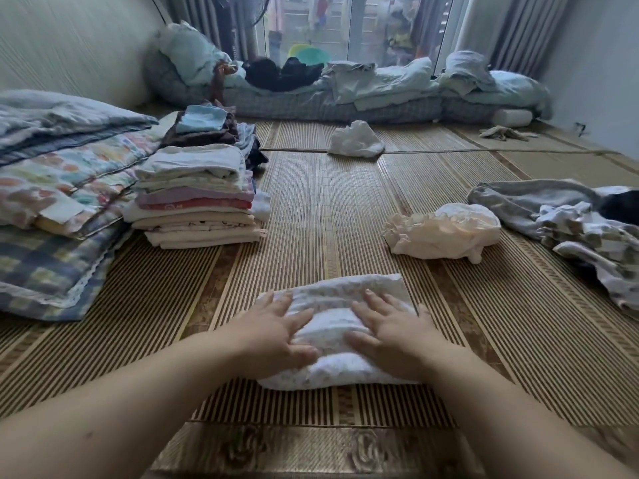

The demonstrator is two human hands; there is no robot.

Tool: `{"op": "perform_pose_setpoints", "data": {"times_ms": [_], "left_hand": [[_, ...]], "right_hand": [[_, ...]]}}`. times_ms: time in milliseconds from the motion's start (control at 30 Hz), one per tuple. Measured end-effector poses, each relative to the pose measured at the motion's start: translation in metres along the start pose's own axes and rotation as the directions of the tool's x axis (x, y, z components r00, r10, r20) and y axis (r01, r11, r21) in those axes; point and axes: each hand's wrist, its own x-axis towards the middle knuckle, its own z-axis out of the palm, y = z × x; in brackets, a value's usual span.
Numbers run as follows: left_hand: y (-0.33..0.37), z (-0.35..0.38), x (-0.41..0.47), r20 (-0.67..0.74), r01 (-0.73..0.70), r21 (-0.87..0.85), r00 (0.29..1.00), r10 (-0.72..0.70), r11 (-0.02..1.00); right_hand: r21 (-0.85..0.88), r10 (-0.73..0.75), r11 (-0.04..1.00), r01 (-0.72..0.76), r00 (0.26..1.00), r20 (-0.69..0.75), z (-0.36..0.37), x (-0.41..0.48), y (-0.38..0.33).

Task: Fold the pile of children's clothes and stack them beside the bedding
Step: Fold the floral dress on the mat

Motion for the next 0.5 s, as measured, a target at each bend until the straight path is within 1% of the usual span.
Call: {"op": "perform_pose_setpoints", "data": {"times_ms": [100,167,233,267,300,333,367,400,433,500], "left_hand": [[-0.003,0.006,-0.001,-0.002,0.12,-0.028,0.993,-0.12,0.992],[-0.001,0.005,-0.005,0.006,0.226,-0.064,0.974,-0.226,0.972],[0.001,0.003,-0.008,-0.005,0.29,-0.104,0.956,-0.292,0.951],[0.003,-0.001,-0.01,-0.022,0.295,-0.152,0.953,-0.302,0.943],[0.003,-0.004,-0.012,-0.037,0.283,-0.246,0.953,-0.301,0.927],[0.003,-0.009,-0.014,-0.052,0.247,-0.388,0.956,-0.289,0.888],[0.004,-0.012,-0.014,-0.066,0.189,-0.544,0.962,-0.266,0.818],[0.006,-0.013,-0.014,-0.072,0.135,-0.668,0.967,-0.243,0.732],[0.006,-0.014,-0.014,-0.071,0.099,-0.754,0.97,-0.231,0.649],[0.008,-0.015,-0.013,-0.048,0.072,-0.864,0.974,-0.223,0.498]], "right_hand": [[0.067,0.15,0.986,-0.152,0.988,0.025,-0.003,-0.003,0.017],[0.121,0.208,0.971,-0.206,0.978,-0.006,-0.008,-0.004,0.016],[0.247,0.237,0.948,-0.202,0.964,-0.123,-0.013,-0.003,0.011],[0.337,0.257,0.922,-0.19,0.952,-0.167,-0.016,-0.002,0.006],[0.433,0.284,0.882,-0.188,0.944,-0.169,-0.02,-0.002,0.003],[0.514,0.31,0.834,-0.201,0.941,-0.135,-0.022,-0.002,-0.001],[0.56,0.322,0.799,-0.219,0.942,-0.091,-0.023,-0.002,-0.004],[0.571,0.321,0.787,-0.234,0.945,-0.056,-0.023,-0.001,-0.007],[0.576,0.312,0.783,-0.233,0.949,-0.041,-0.022,0.0,-0.01],[0.612,0.281,0.765,-0.2,0.959,-0.039,-0.021,0.004,-0.017]]}}
